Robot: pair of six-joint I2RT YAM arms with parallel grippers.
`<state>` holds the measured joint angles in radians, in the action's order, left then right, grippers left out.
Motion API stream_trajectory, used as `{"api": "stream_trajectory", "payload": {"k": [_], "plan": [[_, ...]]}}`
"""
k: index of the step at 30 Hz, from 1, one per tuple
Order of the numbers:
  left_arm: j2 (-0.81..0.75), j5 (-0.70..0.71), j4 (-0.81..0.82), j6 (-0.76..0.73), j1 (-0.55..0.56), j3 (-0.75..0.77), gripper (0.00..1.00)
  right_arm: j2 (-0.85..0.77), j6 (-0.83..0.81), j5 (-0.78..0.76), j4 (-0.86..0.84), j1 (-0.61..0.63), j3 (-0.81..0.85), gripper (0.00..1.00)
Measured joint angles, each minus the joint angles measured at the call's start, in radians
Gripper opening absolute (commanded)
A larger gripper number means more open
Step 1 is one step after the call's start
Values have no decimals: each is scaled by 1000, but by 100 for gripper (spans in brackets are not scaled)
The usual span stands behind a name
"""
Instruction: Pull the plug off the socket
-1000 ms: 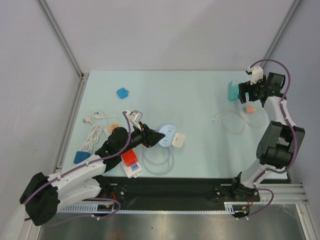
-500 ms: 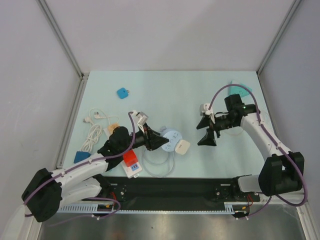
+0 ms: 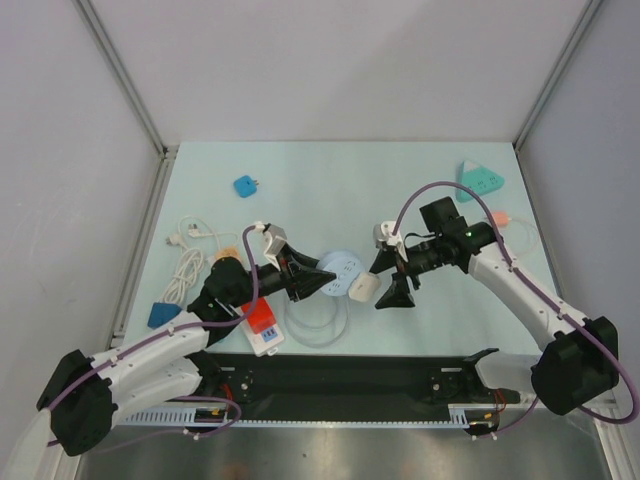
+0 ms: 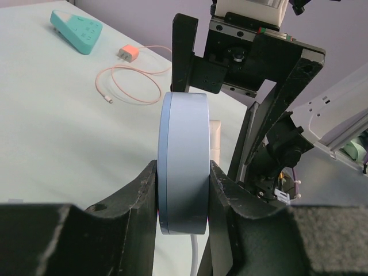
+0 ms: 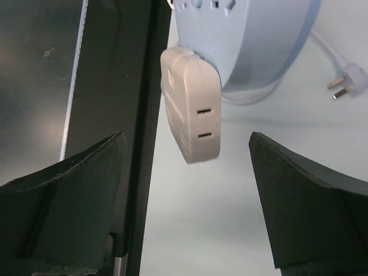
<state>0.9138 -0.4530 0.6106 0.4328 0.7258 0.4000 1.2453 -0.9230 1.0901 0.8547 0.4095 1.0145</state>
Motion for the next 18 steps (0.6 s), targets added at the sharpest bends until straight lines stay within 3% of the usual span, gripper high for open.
{"api": "stream_trajectory", "payload": {"k": [5,11,14,17,18], "plan": [[-2,2,10,-6,0,0,0,0,92,0,-62,56,0,86],[-16,11,32,-8,0,-2,0,0,174,0,-113,96,0,65],[-21,23,51,-9,0,-7,0,0,202,4,-128,106,0,47],[-23,20,65,-13,1,-9,0,0,221,5,-139,108,0,15],[-24,12,72,-18,2,-9,0,0,231,3,-140,107,0,0]]}}
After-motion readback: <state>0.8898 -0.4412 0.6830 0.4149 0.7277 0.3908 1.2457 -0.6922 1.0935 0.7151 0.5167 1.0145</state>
